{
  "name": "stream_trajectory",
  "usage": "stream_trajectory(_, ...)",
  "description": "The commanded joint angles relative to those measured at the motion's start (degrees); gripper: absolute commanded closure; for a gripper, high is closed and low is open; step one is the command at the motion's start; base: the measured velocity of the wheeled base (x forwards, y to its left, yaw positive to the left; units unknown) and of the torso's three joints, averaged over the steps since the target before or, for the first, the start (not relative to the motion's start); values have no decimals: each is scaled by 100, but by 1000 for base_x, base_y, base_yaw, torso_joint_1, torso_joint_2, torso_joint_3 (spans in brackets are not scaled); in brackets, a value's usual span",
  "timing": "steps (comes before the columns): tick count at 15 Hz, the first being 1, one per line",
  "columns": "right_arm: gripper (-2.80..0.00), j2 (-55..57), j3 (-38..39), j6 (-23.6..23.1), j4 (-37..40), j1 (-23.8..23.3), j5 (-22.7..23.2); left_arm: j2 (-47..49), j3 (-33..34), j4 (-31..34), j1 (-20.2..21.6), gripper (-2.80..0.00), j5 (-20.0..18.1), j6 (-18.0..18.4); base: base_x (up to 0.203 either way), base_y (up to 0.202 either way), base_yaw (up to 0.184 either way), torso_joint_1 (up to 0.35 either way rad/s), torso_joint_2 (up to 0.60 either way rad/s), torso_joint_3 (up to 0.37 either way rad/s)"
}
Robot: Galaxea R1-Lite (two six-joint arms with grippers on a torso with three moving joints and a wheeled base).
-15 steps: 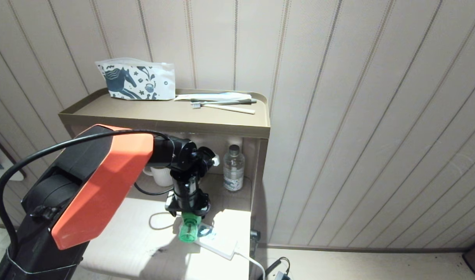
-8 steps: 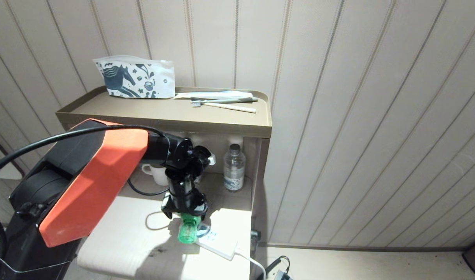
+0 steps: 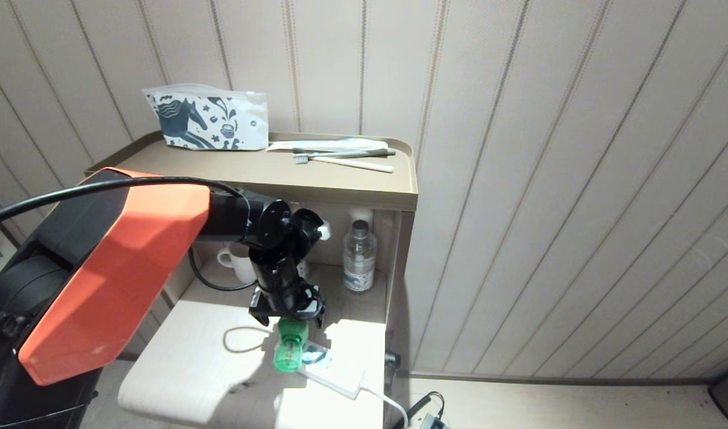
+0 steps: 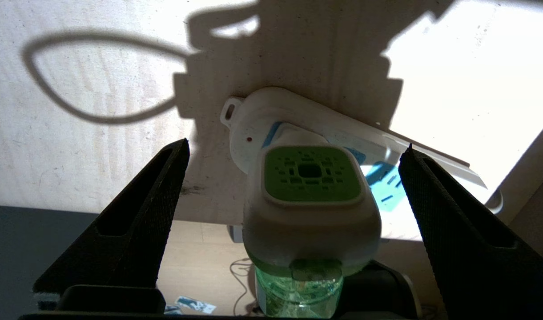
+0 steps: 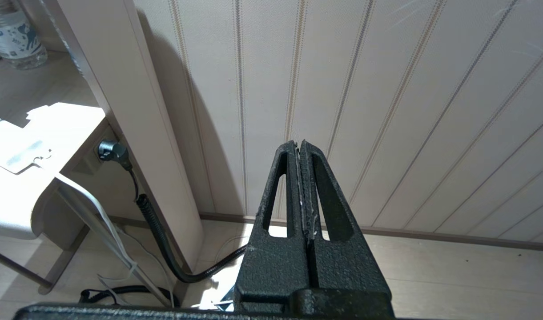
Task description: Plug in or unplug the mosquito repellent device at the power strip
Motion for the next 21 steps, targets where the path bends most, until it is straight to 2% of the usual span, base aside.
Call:
stream_trajectory(1,0,1,0,-1,0,2,0,-243,121,2,-18,-280,0,-15,0,0,0,0,0,0)
stream_trajectory(7,0,6,0,-1,0,2,0,-1274,1895,-198,-25,-280,-90,21,0,0,0,0,0,0)
stream_trajectory(12,0,6,0,-1,0,2,0,-3274,3263,-745,-11,-280,-134,260,0,0,0,0,0,0)
stream_trajectory(13,0,6,0,-1,0,2,0,-3727,3492,-781,13,-280,-80,276,0,0,0,0,0,0)
stream_trajectory(16,0,6,0,-1,0,2,0,-5357,4254,-1012,267,-280,472,350,0,0,0,0,0,0)
stream_trajectory(18,0,6,0,-1,0,2,0,-6308,4949,-1362,491,-280,703,627,0,0,0,0,0,0)
stream_trajectory(21,0,6,0,-1,0,2,0,-7687,6193,-2490,833,-280,815,1299,0,0,0,0,0,0)
